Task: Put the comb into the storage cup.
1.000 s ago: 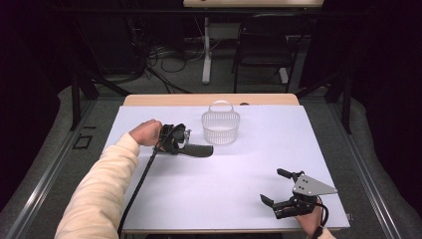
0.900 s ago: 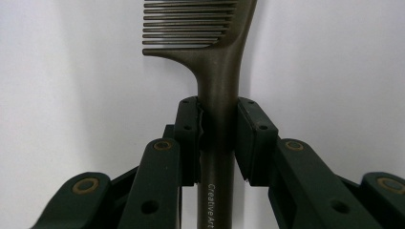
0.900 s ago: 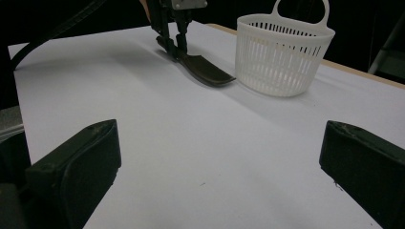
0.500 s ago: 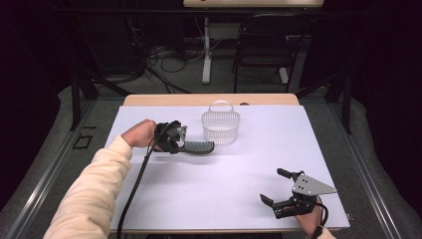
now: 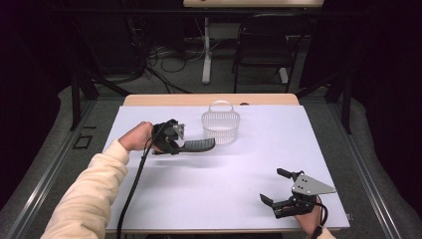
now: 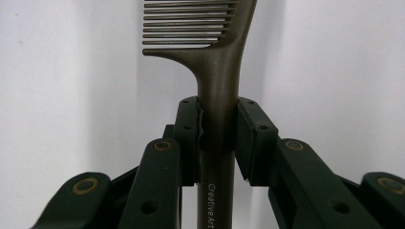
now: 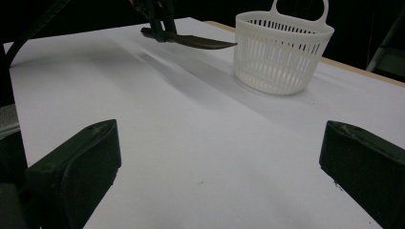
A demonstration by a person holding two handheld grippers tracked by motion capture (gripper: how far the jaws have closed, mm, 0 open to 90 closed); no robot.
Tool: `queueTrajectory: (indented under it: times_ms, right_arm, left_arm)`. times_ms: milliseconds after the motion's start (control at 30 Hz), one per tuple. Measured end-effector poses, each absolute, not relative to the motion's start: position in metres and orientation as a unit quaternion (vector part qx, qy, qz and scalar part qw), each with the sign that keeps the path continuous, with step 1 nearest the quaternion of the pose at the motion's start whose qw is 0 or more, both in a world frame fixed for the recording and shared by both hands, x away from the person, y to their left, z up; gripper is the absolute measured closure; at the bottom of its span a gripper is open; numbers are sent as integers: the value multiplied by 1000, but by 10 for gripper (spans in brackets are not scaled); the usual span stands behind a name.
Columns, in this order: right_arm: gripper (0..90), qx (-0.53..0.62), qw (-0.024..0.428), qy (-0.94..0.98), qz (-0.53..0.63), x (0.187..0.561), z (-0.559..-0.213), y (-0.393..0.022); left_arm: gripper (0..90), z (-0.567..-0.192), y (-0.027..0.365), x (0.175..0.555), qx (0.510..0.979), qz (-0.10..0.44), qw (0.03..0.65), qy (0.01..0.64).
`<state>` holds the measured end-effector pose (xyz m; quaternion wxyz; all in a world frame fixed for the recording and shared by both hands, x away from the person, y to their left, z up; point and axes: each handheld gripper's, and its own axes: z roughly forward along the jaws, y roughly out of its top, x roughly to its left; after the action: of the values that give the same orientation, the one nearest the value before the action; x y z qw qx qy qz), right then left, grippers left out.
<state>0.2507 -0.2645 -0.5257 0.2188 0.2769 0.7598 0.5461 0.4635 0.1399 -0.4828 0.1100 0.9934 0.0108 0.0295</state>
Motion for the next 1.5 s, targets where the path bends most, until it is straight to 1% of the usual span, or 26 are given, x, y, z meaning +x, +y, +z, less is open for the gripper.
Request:
queueTrajectory:
  times_ms: [233,367,600,1133,1500]
  right_arm:
    - [0,278,216,763,542,251,-526,-265]
    - [0,277,217,764,540,251,-526,-265]
    - [0,279,214,765,540,252,-526,-265]
    - [0,279,217,767,536,252,-526,-264]
    - [1,281,215,768,534,253,-527,-264]
  left_arm:
    - [723,-479,140,455,992,19,124,29]
    - [723,-479,142,452,991,28,124,38]
    - [723,-480,147,446,988,24,141,59]
    - [723,-479,152,434,977,40,188,98]
    - [723,-474,154,428,965,40,228,121]
